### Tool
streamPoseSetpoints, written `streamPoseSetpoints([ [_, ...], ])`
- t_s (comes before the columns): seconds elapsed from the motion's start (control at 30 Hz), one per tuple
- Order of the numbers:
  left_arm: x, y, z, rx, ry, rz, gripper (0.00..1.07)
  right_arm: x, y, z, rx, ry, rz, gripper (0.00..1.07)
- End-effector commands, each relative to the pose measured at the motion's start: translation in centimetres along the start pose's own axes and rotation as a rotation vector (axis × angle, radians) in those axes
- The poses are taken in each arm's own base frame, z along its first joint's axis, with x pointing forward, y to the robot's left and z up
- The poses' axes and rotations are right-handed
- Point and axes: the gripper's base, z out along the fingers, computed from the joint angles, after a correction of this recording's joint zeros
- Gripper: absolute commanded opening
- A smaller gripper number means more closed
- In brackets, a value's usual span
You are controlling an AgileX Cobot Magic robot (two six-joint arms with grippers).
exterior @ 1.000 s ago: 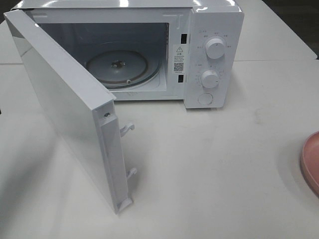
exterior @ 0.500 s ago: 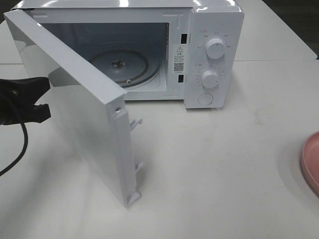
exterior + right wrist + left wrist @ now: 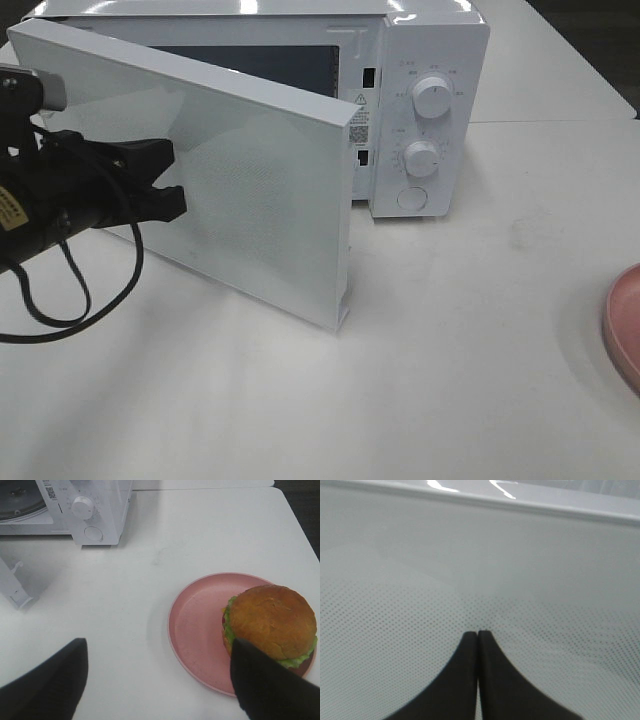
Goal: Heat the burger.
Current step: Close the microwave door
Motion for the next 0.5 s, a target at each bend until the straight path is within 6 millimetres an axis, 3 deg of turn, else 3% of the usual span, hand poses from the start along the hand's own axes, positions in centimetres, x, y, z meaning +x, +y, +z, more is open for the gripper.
streamPoseSetpoints([
  [0.03, -0.3, -0.7, 1.1, -0.025, 0.014, -0.027, 0.00, 0.2, -0.1, -0.3, 0.004, -0.027, -0.006, 0.75],
  [0.23, -0.7, -1.4, 2.3, -0.042, 0.011, -0.049, 0.00, 0.2, -0.1, -0.3, 0.003, -0.027, -0.007, 0.75],
  [0.5, -1.6, -2.7, 5.9, -0.036, 0.054, -0.082, 0.00, 0.2, -0.1, -0.3, 0.003, -0.027, -0.007, 0.75],
])
